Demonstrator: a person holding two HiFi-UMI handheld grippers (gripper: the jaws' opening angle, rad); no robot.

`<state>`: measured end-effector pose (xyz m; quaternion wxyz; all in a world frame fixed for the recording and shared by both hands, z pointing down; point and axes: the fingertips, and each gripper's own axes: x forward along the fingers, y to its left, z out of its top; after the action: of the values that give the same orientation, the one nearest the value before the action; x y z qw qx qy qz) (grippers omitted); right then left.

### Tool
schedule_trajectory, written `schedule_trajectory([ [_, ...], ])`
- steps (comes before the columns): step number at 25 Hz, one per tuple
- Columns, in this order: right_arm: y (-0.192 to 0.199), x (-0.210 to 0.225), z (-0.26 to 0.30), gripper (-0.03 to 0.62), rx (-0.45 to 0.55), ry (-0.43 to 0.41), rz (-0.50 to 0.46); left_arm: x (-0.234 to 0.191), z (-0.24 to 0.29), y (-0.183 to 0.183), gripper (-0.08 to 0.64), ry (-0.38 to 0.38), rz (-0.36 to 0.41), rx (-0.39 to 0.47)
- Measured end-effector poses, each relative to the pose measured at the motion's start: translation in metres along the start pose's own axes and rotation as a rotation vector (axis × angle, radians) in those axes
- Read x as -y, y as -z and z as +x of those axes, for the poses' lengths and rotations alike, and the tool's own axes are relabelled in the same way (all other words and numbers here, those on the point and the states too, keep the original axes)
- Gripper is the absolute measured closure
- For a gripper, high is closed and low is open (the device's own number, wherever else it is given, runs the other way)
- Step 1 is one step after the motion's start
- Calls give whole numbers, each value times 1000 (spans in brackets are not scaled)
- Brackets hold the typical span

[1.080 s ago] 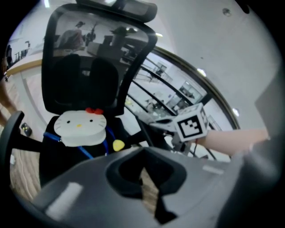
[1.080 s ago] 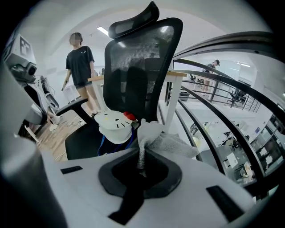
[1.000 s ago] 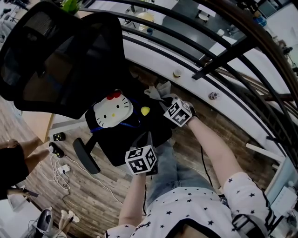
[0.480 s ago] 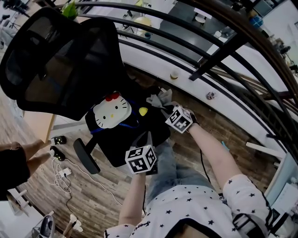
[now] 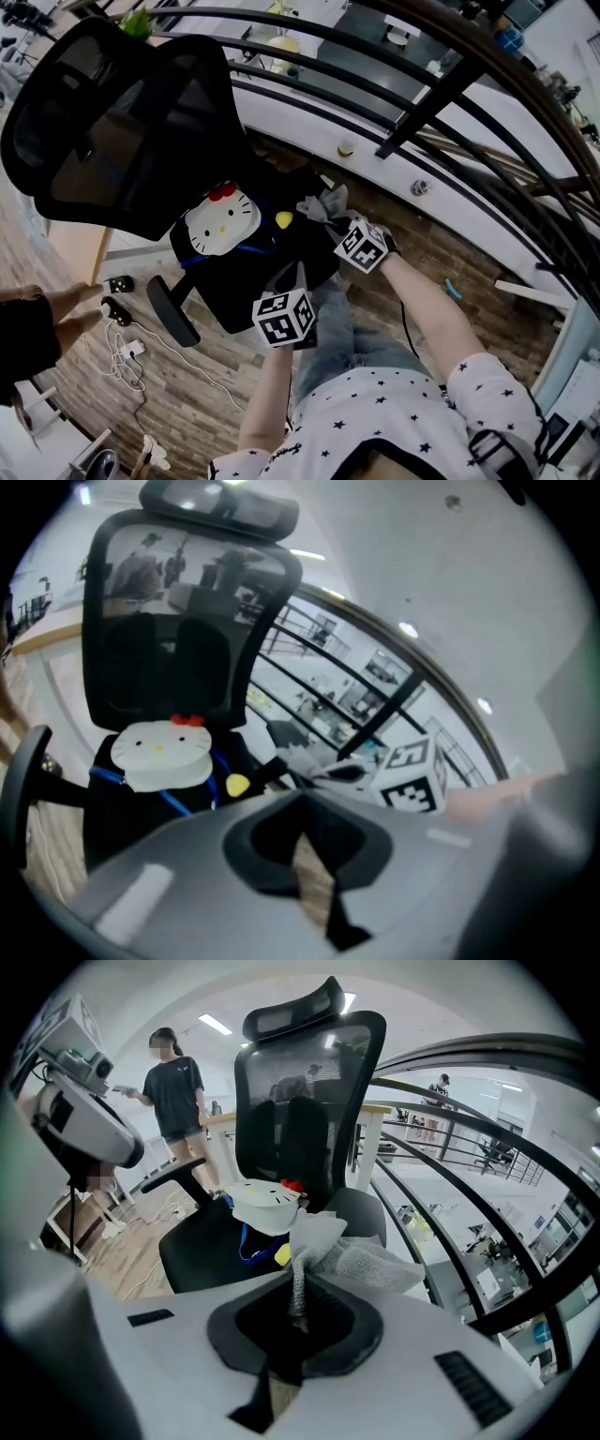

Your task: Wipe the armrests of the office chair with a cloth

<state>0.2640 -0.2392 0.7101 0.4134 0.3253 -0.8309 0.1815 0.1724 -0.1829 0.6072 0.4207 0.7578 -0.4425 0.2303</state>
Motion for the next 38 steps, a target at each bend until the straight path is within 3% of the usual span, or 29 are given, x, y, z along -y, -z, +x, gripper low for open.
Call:
schedule_trajectory([
  [26, 45, -39, -32, 566, -54, -17, 27, 24, -21, 25, 554, 7, 19, 8],
  [31, 51, -43, -35, 566, -77, 13, -23, 26, -28, 31, 554, 10, 25, 19],
  [38, 46, -44, -52, 566, -34, 50, 32, 28, -41, 33, 554, 3, 25, 42],
])
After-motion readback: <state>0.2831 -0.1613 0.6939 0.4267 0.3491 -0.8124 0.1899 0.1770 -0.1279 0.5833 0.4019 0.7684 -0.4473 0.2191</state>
